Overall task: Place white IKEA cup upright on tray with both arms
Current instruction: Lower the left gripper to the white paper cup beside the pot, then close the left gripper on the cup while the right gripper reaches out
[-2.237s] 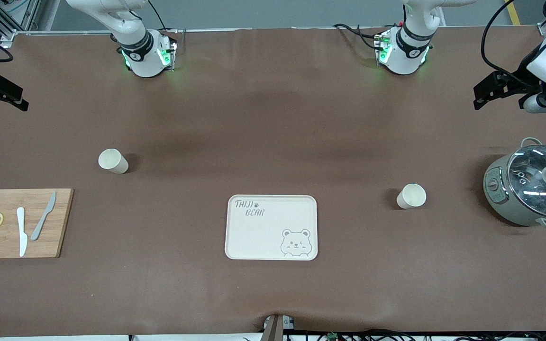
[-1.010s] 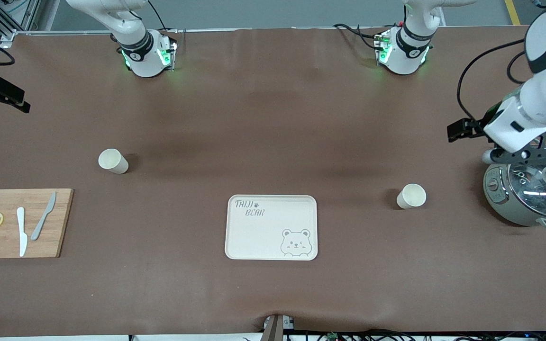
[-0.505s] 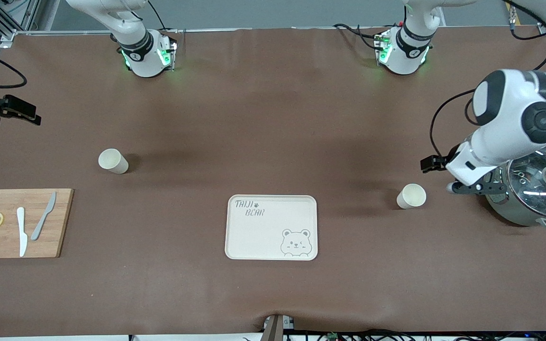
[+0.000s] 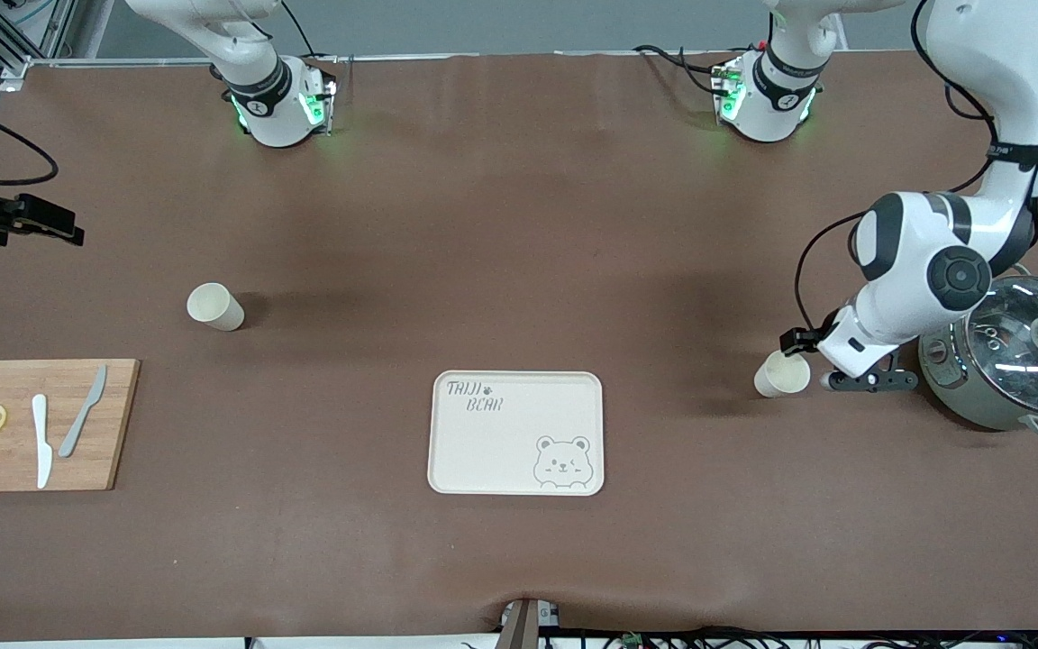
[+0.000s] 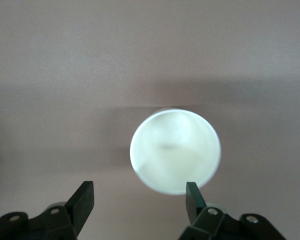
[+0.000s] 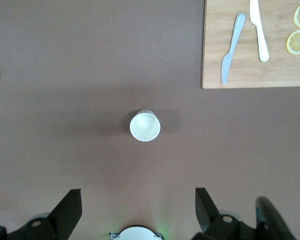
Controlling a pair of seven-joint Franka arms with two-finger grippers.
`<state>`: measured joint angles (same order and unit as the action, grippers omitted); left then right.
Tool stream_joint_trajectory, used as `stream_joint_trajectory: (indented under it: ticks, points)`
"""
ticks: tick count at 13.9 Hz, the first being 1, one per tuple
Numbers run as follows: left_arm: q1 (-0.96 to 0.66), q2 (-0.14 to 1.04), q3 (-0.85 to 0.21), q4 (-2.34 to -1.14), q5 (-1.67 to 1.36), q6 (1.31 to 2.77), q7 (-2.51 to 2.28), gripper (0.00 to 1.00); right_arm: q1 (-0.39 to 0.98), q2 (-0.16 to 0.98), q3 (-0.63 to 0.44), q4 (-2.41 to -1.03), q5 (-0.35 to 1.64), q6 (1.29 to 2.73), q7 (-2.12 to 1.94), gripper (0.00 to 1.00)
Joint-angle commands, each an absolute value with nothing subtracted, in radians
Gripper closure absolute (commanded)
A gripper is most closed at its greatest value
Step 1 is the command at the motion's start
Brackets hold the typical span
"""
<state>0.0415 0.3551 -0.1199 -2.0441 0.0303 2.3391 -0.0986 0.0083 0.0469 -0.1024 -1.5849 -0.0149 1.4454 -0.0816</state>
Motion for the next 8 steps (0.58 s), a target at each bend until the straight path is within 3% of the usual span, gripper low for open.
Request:
stream_joint_trajectory:
  ticks: [1,4,7,8]
  points:
    - [0.057,0.414,-0.126,-2.026,0.052,2.390,-0.094,0.30,-0.011,0.054,-0.097,-1.600,-0.029,1.433,-0.080,0.00]
    - [0.054,0.451,-0.126,-2.005,0.052,2.393,-0.094,0.56,-0.029,0.051,-0.095,-1.681,-0.020,1.497,-0.078,0.00]
    - [0.048,0.471,-0.127,-1.967,0.052,2.388,-0.094,0.93,-0.043,0.049,-0.095,-1.753,-0.018,1.560,-0.078,0.00]
    - [0.043,0.475,-0.127,-1.951,0.052,2.384,-0.097,1.00,-0.043,0.046,-0.095,-1.799,-0.018,1.601,-0.078,0.00]
